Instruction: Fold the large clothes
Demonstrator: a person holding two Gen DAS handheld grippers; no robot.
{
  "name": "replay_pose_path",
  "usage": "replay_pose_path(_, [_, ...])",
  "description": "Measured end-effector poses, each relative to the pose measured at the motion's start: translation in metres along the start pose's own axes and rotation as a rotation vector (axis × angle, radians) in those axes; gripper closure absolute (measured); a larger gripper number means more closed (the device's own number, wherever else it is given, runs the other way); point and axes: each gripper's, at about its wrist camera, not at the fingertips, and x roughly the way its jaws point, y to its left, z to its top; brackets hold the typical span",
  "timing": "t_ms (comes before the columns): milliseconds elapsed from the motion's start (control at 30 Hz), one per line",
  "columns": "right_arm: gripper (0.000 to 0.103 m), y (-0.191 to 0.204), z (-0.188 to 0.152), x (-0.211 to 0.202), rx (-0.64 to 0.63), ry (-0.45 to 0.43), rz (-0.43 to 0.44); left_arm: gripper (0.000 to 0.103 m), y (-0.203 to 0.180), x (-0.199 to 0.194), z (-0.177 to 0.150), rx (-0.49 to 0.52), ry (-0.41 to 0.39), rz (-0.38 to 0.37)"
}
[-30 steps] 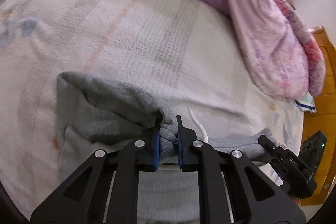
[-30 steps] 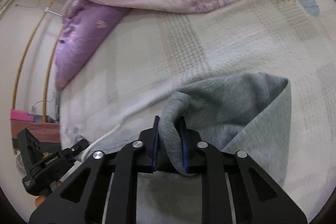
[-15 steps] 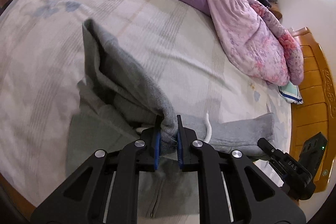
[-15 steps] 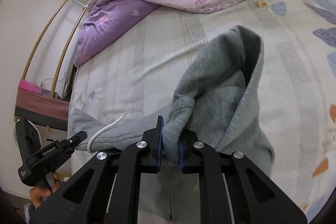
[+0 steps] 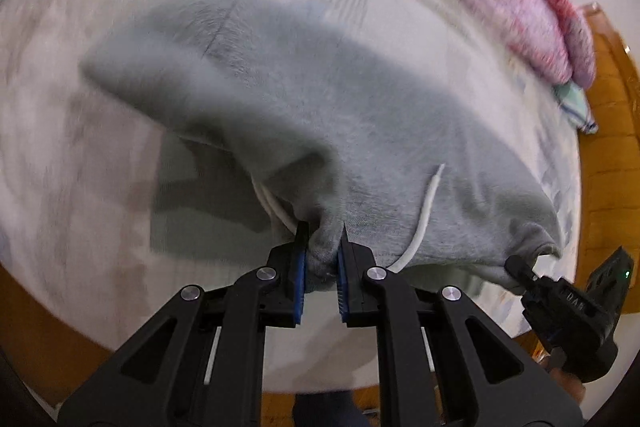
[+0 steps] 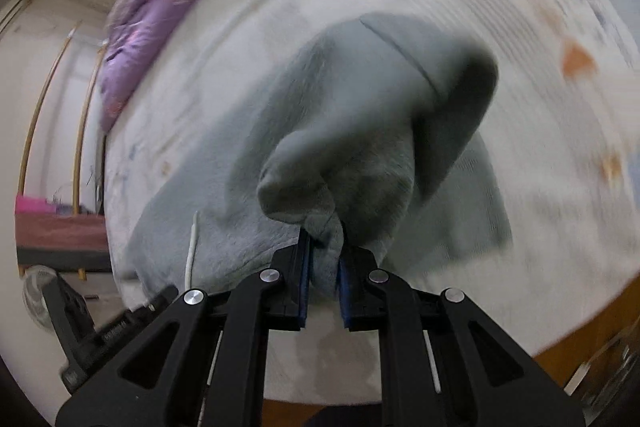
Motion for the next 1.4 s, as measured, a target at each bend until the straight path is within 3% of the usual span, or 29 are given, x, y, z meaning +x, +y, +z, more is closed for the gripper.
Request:
replay_pose_path(133, [0.092, -0.016, -0.011, 0.017, 0.041, 0.027, -0.024, 0.091, 0.013, 0.023, -0.023, 0.017, 0.049, 0.02])
replay_pose_path(267, [0.092, -0.017, -0.014, 0.027, 0.051, 0.035, -0.057, 0.088, 0.022, 0.041, -0.026, 0.013, 0.079, 0.024])
replay_pose_path(367, [0.088, -0.012, -0.016, 0.028, 0.028, 0.041, -0.081, 0.08, 0.028, 0.046, -0.022, -0.02, 0.1, 0.028])
replay_pose_path(433, [0.08, -0.009, -0.016, 0.025, 0.014, 0.048, -0.114, 0.067, 0.034, 0.044, -0.02, -0.035, 0.11, 0.038])
replay_pose_path(533, [0.08, -0.009, -0.02, 0.014, -0.012, 0.049, -0.125, 0.063, 0.045, 0.032, -0.021, -0.053, 0.134, 0.03])
replay_pose_path(700, [0.08, 0.014, -0.023, -0.018, -0.118, 0.019, -0.17, 0.062, 0.053, -0.004, -0.018, -0.052, 0.079, 0.073])
replay_pose_path(833, [0.082, 0.03, -0.02, -0.031, -0.169, -0.014, -0.144, 0.057, 0.035, -0.024, -0.006, 0.027, -0.009, 0.091])
replay_pose_path(967, [0.082, 0.034, 0.005, -0.019, -0.219, -0.046, -0.147, 0.053, 0.016, -0.011, 0.017, 0.083, -0.017, 0.061])
replay_pose_path(1033, [0.083, 0.025, 0.016, -0.001, -0.249, -0.02, -0.182, 0.052, 0.011, 0.001, 0.03, 0.09, -0.02, 0.06])
replay_pose_path(1067, [0.083, 0.016, 0.017, 0.012, -0.262, 0.006, -0.241, 0.05, 0.008, 0.01, 0.036, 0.106, -0.012, 0.073])
replay_pose_path(1167, [0.084, -0.024, 0.012, 0.05, -0.166, 0.12, -0.275, 0.05, 0.003, 0.036, 0.05, 0.129, 0.014, 0.11])
replay_pose_path(1233, [0.087, -0.049, 0.004, 0.058, -0.098, 0.124, -0.231, 0.05, 0.009, 0.047, 0.052, 0.129, 0.037, 0.13])
replay_pose_path(1400, [0.086, -0.034, 0.004, 0.047, -0.174, 0.134, -0.262, 0.049, 0.013, 0.054, 0.057, 0.121, 0.068, 0.126])
